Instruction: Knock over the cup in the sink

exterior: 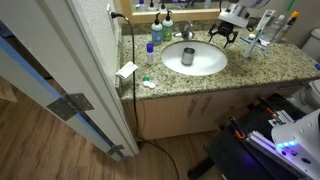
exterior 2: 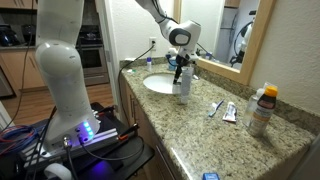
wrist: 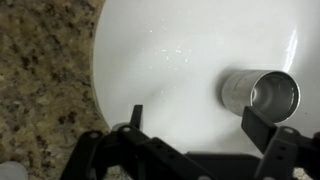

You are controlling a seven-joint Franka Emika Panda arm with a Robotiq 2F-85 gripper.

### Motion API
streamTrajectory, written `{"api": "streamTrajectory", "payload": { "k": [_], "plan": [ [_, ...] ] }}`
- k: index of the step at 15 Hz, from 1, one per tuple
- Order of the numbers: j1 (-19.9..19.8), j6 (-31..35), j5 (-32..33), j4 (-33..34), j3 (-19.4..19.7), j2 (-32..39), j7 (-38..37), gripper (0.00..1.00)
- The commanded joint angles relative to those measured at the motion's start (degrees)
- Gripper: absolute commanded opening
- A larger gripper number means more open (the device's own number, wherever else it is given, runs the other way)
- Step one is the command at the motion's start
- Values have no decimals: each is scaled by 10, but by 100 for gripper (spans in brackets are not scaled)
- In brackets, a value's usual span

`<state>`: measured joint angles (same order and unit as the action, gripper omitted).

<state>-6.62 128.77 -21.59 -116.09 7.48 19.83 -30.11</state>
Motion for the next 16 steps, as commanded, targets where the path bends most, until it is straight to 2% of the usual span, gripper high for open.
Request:
{"api": "streamTrajectory", "payload": {
  "k": [1,4,6,7,12,16],
  "plan": [
    [-2,-13,-17,18,2,16,2,100],
    [-5,-35,-30,42,0,31,4,100],
    [3,-28,-25,80,6,79,-51,100],
    [-3,-39,-37,95,3,95,-63,100],
    [-22,-12,-114,159,-12,171,-104,100],
    [-24,-33,-122,202,-12,208,-144,100]
  ]
}}
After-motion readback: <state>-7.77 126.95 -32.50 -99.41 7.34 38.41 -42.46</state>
